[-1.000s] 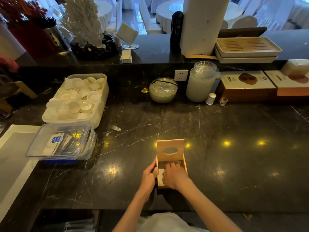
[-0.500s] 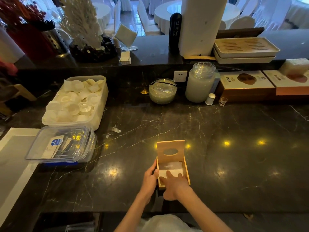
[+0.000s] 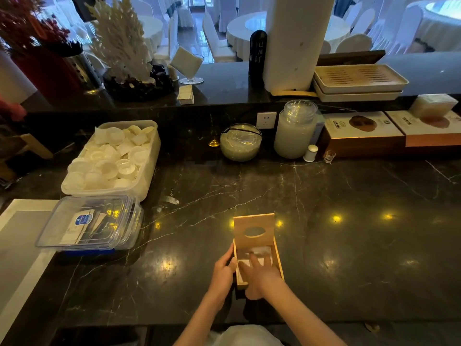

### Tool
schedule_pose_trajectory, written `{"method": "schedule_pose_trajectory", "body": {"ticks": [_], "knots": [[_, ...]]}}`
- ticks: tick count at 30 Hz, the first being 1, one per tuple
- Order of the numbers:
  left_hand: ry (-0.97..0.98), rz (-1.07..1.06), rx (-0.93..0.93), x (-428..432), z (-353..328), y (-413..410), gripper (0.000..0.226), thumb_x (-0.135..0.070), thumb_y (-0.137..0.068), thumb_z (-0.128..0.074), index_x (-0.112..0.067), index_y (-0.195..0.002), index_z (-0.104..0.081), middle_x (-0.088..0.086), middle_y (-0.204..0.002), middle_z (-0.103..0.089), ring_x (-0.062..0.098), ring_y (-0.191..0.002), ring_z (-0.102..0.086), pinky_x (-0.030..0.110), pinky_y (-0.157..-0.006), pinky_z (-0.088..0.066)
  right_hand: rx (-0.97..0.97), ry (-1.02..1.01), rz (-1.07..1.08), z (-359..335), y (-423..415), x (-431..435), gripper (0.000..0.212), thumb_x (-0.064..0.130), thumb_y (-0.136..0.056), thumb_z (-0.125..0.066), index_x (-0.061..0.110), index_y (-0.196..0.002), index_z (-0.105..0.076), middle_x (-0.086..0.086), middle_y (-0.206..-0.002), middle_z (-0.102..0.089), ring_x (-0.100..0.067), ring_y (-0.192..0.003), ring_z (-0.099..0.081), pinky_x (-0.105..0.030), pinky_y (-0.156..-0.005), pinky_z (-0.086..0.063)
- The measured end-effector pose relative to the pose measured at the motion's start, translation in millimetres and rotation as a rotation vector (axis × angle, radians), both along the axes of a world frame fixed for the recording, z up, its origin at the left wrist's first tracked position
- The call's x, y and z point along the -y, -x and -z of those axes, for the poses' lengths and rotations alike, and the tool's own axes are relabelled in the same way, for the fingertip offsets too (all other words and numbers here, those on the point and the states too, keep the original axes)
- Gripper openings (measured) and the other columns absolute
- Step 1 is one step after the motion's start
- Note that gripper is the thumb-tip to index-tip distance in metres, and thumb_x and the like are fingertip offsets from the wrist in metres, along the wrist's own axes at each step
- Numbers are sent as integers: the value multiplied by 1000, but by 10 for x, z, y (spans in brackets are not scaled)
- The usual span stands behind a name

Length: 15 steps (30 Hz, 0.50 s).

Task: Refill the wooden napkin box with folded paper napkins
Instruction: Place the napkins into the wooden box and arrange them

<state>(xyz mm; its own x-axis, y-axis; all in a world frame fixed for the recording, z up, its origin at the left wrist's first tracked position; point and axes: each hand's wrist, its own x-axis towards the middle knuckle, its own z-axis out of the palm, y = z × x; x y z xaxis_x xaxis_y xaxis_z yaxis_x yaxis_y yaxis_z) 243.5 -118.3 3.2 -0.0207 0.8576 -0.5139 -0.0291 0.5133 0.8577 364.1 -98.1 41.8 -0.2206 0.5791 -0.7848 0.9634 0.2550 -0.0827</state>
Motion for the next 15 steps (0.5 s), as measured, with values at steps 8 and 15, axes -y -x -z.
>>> {"method": "schedule_pose_trajectory", "body": {"ticks": [8,15], "knots": [[12,13,-3,-1,-7,13,50,-12,-102,-41,-54,-130,-46,-1,-141,-55,20,-132,-49,49,-111,-40,-38,14,55,201,-22,-24,92,32,-88,-53,40,-150,14,-2,-162,22,-51,-141,23,-64,-117,-6],[30,20,10,-7,-3,20,49,-10,-102,-41,-37,-143,-42,0,-138,-58,16,-125,-56,46,-108,-45,25,65,56,240,-17,-169,97,41,-83,-57,35,-152,10,-12,-162,20,-52,-140,25,-66,-116,-6]]}}
